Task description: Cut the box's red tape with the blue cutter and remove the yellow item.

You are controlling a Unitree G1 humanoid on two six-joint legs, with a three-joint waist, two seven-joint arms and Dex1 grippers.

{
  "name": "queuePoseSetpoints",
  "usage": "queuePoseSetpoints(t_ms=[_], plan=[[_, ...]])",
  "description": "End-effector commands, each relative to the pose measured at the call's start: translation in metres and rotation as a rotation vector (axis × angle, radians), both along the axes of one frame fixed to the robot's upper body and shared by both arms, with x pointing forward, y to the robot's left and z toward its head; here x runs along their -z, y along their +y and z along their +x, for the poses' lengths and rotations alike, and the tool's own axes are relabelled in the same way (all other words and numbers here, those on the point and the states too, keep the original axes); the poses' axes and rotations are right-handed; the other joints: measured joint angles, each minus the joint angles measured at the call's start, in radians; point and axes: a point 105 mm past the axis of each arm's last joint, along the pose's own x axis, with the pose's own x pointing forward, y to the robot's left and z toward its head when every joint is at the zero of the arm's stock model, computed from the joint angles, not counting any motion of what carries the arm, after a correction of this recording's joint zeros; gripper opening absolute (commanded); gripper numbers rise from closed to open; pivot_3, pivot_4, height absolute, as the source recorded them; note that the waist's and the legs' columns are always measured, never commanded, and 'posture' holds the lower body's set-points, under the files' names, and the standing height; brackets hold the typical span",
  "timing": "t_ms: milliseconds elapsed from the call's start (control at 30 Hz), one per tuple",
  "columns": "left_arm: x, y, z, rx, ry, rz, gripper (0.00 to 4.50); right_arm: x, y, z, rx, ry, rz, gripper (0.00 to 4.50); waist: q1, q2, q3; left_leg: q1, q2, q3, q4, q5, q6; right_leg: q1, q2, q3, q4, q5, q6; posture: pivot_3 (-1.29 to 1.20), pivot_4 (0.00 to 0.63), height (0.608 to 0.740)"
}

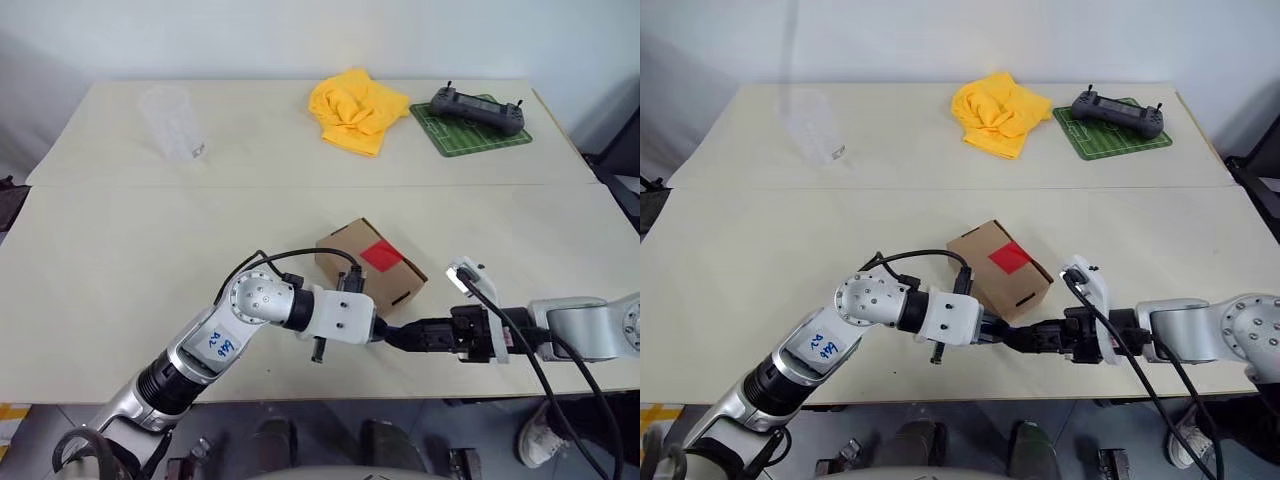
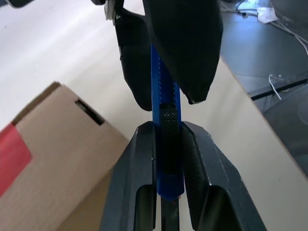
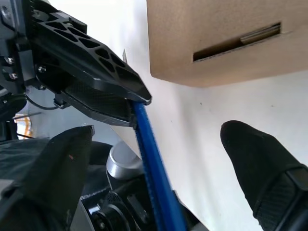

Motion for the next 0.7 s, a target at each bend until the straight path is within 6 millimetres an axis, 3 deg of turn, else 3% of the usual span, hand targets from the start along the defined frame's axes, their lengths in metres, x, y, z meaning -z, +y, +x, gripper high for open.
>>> queuePoseSetpoints(t_ms=[33, 133, 433, 533, 600, 700], plan=[[-0.0098, -0.0056, -0.0057, 0.041, -0.048, -0.021, 0.41, -0.0075, 0.0015, 0.005, 0.019, -0.022, 0.031, 3.26, 0.001, 0.0, 0.0, 0.0, 0.0, 0.0, 0.0, 0.0, 0.0, 0.0, 0.0, 0.0, 0.0, 0.0, 0.0, 0.0, 0.15, 0.74], [-0.0099, -0.0058, -0.0052, 0.041, -0.051, -0.019, 0.41, -0.0067, 0.0014, 0.0046, 0.017, -0.015, 0.034, 2.21, 0.001, 0.0, 0.0, 0.0, 0.0, 0.0, 0.0, 0.0, 0.0, 0.0, 0.0, 0.0, 0.0, 0.0, 0.0, 0.0, 0.15, 0.74], [-0.0112, -0.0079, -0.0031, 0.036, -0.061, -0.022, 0.41, -0.0055, 0.0026, 0.0052, 0.021, -0.008, 0.05, 2.21, 0.0, 0.0, 0.0, 0.0, 0.0, 0.0, 0.0, 0.0, 0.0, 0.0, 0.0, 0.0, 0.0, 0.0, 0.0, 0.0, 0.15, 0.74], [-0.011, -0.0074, -0.0022, 0.031, -0.056, -0.021, 0.41, -0.0049, 0.0042, 0.0044, 0.014, -0.005, 0.056, 1.67, 0.0, 0.0, 0.0, 0.0, 0.0, 0.0, 0.0, 0.0, 0.0, 0.0, 0.0, 0.0, 0.001, 0.0, 0.0, 0.0, 0.15, 0.74], [-0.0116, -0.0074, -0.0024, 0.029, -0.039, -0.027, 0.41, -0.005, 0.0049, 0.0038, 0.009, -0.003, 0.061, 0.97, 0.0, 0.0, 0.0, 0.0, 0.0, 0.0, 0.0, 0.0, 0.0, 0.0, 0.0, 0.0, 0.001, 0.0, 0.0, 0.0, 0.15, 0.74], [-0.0135, -0.0074, -0.0023, 0.016, -0.008, -0.051, 1.31, -0.0068, 0.0045, 0.002, -0.005, -0.002, 0.068, 0.13, 0.002, 0.0, 0.0, 0.0, 0.0, 0.0, 0.0, 0.0, 0.0, 0.0, 0.0, 0.0, 0.001, 0.0, 0.0, 0.0, 0.15, 0.74]])
